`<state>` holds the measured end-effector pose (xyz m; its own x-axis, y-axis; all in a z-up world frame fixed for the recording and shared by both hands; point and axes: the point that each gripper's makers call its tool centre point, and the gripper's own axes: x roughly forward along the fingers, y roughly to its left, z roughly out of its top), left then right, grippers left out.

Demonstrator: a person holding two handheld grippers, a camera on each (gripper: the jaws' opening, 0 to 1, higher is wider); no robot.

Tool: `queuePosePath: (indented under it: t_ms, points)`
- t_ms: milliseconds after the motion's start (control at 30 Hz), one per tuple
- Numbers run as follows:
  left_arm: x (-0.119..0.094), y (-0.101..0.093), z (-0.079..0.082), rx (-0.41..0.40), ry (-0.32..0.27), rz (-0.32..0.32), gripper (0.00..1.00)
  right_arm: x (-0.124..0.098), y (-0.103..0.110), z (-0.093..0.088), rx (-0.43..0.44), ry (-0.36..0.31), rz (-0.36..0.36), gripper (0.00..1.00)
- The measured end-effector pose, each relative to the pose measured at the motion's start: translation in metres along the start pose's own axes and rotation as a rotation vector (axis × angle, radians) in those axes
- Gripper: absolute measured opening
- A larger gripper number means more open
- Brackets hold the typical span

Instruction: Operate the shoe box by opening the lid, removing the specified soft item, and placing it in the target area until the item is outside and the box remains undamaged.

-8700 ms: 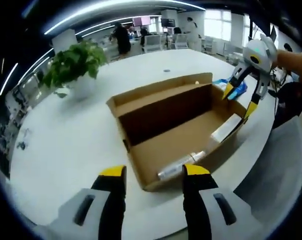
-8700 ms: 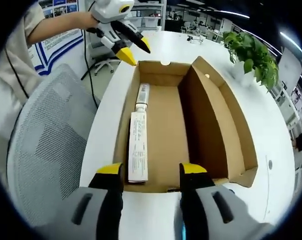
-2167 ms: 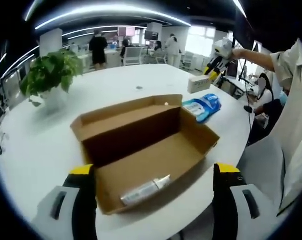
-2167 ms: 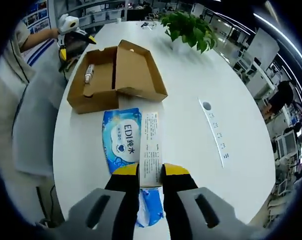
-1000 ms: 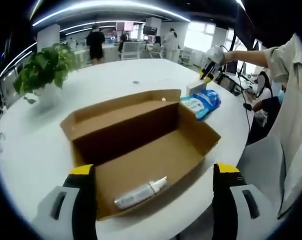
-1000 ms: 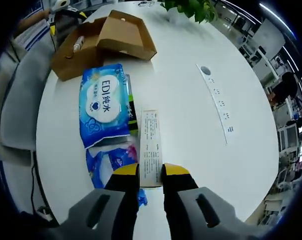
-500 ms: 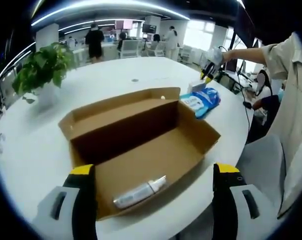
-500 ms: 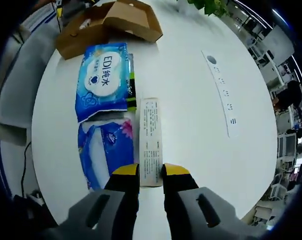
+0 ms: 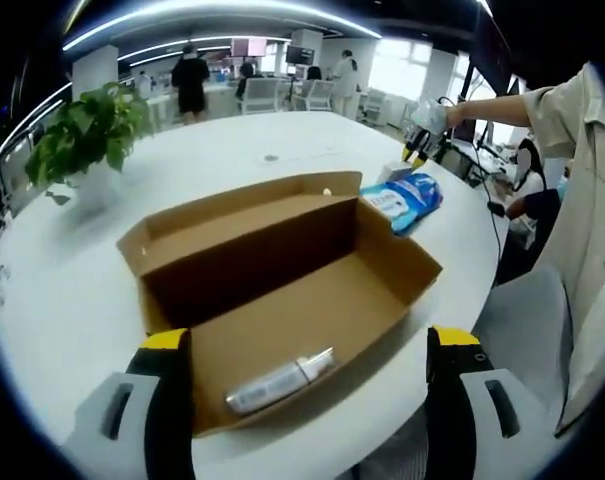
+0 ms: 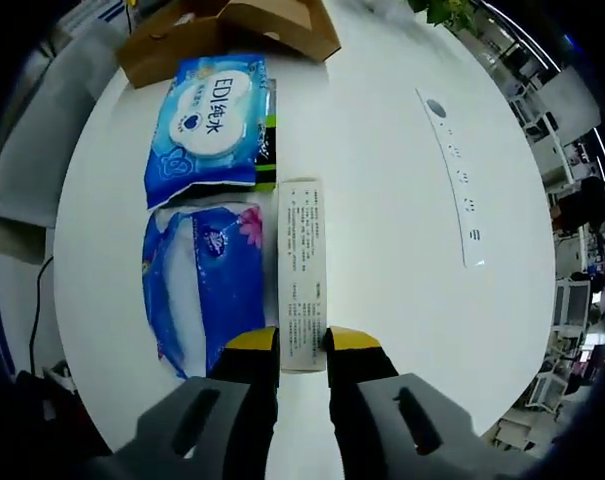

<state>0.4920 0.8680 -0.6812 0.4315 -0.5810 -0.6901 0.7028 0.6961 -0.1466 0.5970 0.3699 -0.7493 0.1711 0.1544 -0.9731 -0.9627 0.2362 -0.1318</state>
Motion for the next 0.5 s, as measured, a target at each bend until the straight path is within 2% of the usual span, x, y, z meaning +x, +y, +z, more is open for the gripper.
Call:
queuePosePath:
  t_ms: [500]
  points:
    - [0.0012, -0.0005, 0.0015, 0.006, -0.005, -0.008, 1.00, -0.0005, 0.0001, -0.0004, -0.017, 0.005, -0.004, 0.16]
